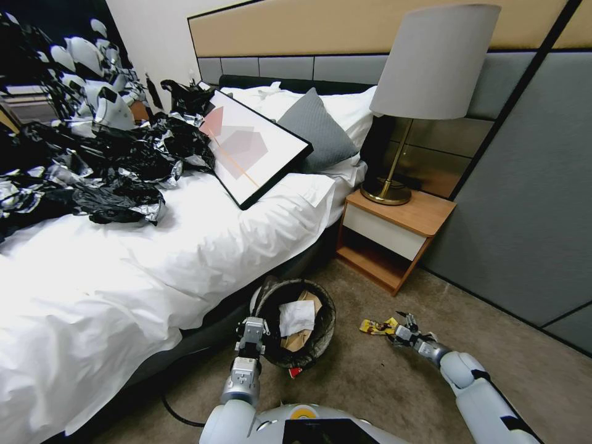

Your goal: Pick up the trash bin, then pick up the garbage from the floor and place it into the trash bin.

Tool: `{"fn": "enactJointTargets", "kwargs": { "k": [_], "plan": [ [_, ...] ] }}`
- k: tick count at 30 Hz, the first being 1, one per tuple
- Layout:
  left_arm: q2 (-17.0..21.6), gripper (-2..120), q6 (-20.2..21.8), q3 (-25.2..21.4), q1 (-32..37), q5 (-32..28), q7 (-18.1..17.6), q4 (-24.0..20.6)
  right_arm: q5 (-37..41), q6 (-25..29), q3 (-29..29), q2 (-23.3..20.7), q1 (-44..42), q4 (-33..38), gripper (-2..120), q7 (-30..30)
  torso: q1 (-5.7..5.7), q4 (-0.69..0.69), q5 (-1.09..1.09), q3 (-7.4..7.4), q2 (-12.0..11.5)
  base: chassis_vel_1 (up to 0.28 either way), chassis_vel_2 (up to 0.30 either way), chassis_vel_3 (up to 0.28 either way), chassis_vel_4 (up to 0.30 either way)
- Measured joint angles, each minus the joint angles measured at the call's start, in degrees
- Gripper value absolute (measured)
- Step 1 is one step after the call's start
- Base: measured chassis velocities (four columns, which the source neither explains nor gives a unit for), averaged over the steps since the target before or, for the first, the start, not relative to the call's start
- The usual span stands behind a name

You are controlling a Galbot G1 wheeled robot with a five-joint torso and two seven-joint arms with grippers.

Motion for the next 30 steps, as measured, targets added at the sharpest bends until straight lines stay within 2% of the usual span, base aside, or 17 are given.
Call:
{"fn": "enactJointTargets", "kwargs": {
  "k": [8,21,28,30],
  "plan": [
    [-0.18,0,0.01,0.07,-0.09,0.09,-0.01,0.11,0.05,0.47,-1.41,0.73,0.97,-0.28,100,-0.39,0.00,0.00,0.00,0.00,0.00,0.000,0.000,0.000,0.000],
    [-0.52,0,0.03,0.05,0.32,0.56,-0.07,0.09,-2.46,2.03,-2.27,6.04,4.92,-6.85,100,-0.70,0.00,0.00,0.00,0.00,0.00,0.000,0.000,0.000,0.000],
    [-0.50,0,0.03,-0.06,0.47,0.57,-0.11,0.08,-2.84,2.88,-2.33,7.15,6.71,-10.85,100,-0.59,0.00,-0.01,-0.01,0.00,0.00,0.000,0.000,0.000,0.000],
    [-0.49,0,0.03,-0.06,0.47,0.58,-0.14,0.08,-2.55,3.25,-2.25,7.43,7.43,-12.29,99,-0.55,0.00,-0.01,-0.07,-0.01,0.01,0.000,0.000,0.000,0.000]
  ]
}}
